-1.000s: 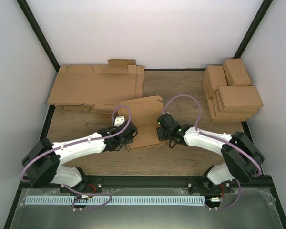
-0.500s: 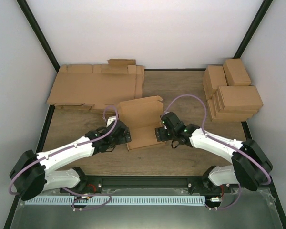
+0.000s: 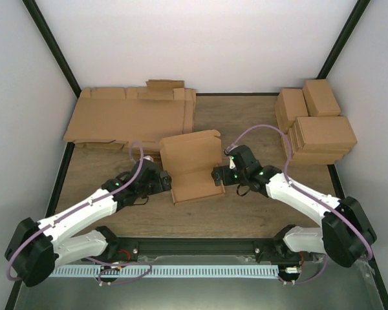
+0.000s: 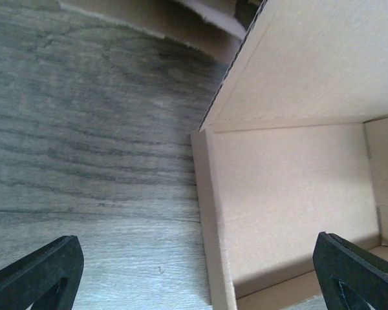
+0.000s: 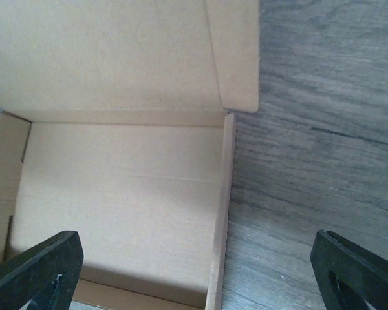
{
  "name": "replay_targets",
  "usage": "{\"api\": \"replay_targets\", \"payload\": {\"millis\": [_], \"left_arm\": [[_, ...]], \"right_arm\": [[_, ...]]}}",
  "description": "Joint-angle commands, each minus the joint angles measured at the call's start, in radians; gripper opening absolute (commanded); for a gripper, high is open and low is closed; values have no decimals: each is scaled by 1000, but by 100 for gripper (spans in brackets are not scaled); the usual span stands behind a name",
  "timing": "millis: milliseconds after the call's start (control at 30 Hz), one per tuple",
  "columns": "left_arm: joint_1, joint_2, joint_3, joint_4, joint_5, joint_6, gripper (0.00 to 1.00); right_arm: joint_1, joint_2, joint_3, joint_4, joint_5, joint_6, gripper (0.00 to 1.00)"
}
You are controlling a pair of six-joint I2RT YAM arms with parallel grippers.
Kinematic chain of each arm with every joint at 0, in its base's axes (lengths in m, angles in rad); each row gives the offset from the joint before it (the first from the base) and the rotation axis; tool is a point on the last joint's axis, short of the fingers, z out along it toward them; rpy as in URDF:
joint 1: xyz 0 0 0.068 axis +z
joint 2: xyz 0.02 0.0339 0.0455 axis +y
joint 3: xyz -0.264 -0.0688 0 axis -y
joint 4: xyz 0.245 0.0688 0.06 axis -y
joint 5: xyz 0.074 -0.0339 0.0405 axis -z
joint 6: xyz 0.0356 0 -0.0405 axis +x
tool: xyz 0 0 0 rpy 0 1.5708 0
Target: Fold the paper box
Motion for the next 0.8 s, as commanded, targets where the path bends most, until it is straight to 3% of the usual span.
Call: {"api": "replay_targets", "payload": {"millis": [0, 567, 667, 767], "left_arm": [[61, -56, 21, 17, 85, 59, 100], [371, -41, 117, 49, 298, 258, 100], [375, -6, 160, 44, 299, 304, 95], [376, 42, 191, 58, 336, 338, 84]], "right_arm": [[-68, -45, 34, 31, -105, -26, 100], [-388, 12, 196, 39, -477, -111, 96], [-405, 36, 224, 50, -504, -142, 88], [-406, 89, 257, 61, -542, -180, 75]]}}
